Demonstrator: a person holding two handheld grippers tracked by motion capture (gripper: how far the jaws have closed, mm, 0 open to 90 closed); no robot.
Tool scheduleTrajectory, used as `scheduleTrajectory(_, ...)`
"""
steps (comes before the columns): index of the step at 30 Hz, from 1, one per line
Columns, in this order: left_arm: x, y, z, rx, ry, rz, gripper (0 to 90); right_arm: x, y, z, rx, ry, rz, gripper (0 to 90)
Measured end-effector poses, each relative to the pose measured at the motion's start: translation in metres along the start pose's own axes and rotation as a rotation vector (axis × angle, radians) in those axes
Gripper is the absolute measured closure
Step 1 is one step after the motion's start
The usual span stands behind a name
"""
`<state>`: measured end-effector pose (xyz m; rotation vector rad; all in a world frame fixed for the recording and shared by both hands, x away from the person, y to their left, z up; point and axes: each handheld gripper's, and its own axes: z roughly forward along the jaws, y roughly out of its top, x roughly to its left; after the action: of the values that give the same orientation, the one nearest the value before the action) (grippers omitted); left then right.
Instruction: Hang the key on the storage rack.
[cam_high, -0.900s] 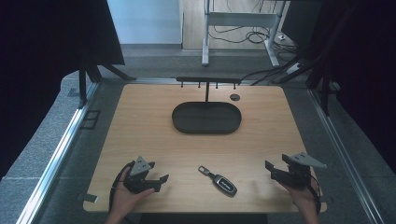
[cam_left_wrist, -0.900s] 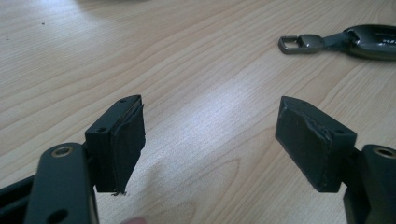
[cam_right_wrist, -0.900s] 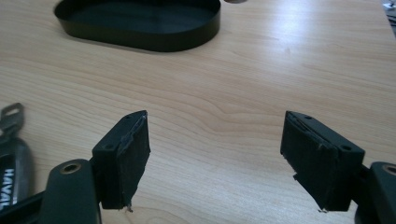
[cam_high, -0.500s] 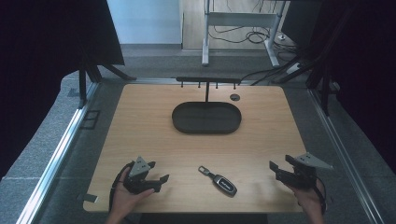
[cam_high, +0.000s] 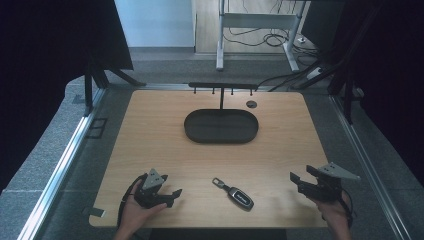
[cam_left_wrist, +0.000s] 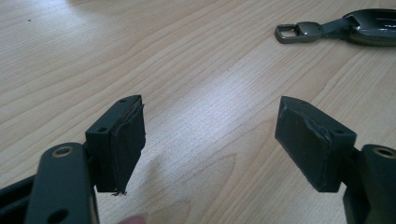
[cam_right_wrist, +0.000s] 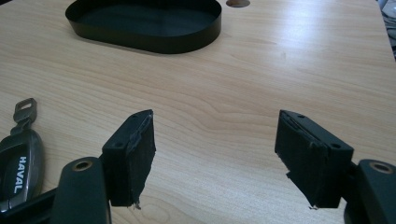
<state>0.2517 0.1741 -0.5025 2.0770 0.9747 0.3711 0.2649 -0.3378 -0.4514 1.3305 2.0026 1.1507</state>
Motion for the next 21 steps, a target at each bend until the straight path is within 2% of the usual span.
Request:
scheduleTrajectory(6, 0.000, 0.000, 0.001, 0.005, -0.003, 0.007, 25.0, 0.004, 0.001, 0.005, 0.001, 0.011, 0.012, 28.9)
scheduleTrajectory(15, 0.004, 0.000, -0.005, -0.015, 0.013, -0.013, 25.2, 0.013, 0.008, 0.007, -0.007, 0.031, -0.005, 29.3)
scheduleTrajectory(16, 0.004, 0.001, -0.005, -0.017, 0.013, -0.010, 25.2, 0.016, 0.010, 0.006, 0.003, 0.052, -0.023, 30.3)
scheduleTrajectory(21, 0.003, 0.000, -0.003, -0.009, 0.013, -0.007, 25.2, 0.021, 0.015, 0.006, 0.006, 0.072, -0.046, 32.0)
